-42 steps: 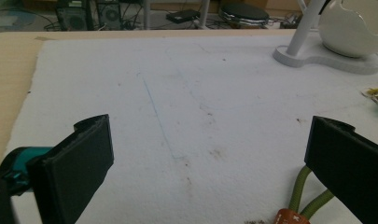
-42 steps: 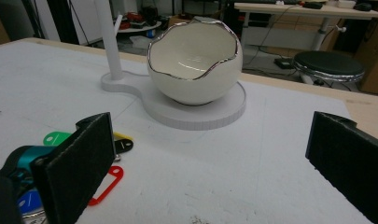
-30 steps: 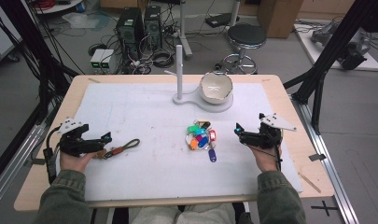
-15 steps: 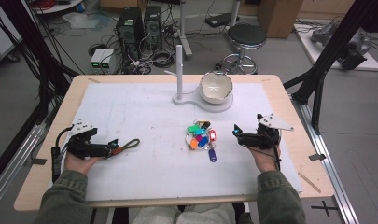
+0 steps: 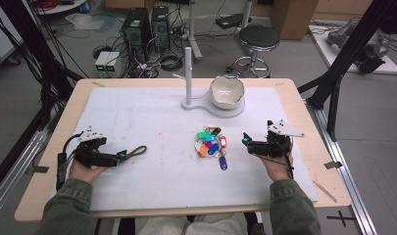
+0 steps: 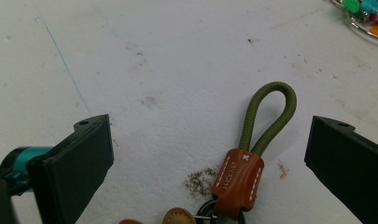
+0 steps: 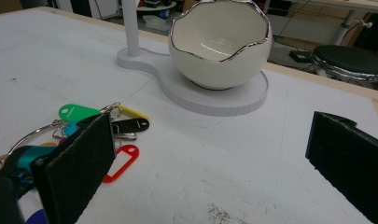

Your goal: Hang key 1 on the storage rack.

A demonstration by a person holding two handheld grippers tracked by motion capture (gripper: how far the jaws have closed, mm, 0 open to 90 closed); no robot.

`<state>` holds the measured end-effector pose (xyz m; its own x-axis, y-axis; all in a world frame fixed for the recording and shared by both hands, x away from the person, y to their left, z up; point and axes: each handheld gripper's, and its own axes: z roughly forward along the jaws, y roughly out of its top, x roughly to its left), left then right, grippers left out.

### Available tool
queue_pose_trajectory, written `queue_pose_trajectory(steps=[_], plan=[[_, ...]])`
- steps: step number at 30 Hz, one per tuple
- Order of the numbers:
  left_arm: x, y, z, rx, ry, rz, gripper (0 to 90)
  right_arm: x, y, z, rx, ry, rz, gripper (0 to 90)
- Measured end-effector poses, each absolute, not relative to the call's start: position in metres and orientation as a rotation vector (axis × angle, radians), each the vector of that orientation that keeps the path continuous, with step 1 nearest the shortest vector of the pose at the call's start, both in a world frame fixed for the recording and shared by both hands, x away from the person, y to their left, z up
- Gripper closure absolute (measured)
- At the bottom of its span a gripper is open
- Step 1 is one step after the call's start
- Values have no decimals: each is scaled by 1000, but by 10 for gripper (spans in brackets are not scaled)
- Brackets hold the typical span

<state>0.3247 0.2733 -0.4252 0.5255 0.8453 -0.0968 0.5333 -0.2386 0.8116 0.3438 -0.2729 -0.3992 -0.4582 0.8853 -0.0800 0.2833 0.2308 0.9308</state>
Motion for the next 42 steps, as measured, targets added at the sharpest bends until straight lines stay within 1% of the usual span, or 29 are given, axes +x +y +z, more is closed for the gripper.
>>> queue_pose_trajectory(steps=[7,21,27,28,29,31,32,33,34,37,39,40,41,42], plan=[[328,274,-430,1936,1138,395,17,344,-272,-400,1067,1886,1215,5],[333,266,-440,2039,1116,254,17,343,-273,-401,1083,1882,1199,5],[332,264,-441,2068,1106,246,26,343,-273,-401,1084,1881,1197,5],[332,264,-440,2073,1106,249,46,343,-273,-401,1085,1886,1194,5],[332,264,-441,2079,1107,252,46,343,-273,-401,1085,1886,1194,5],[332,263,-441,2093,1103,263,91,343,-273,-402,1087,1887,1192,5],[331,263,-440,2092,1104,271,91,343,-273,-402,1087,1887,1192,5],[330,264,-440,2105,1098,286,152,343,-273,-402,1084,1889,1190,4],[329,263,-440,2107,1102,306,152,343,-273,-402,1084,1889,1190,4],[328,266,-438,2115,1130,376,306,343,-273,-402,1089,1888,1189,5],[327,267,-437,2114,1155,438,439,342,-273,-402,1087,1890,1186,5],[328,269,-436,2107,1173,459,560,342,-273,-402,1089,1888,1189,5],[329,272,-435,2093,1184,444,686,342,-274,-402,1088,1888,1188,5],[331,275,-434,2080,1201,414,686,342,-274,-402,1088,1888,1188,5]])
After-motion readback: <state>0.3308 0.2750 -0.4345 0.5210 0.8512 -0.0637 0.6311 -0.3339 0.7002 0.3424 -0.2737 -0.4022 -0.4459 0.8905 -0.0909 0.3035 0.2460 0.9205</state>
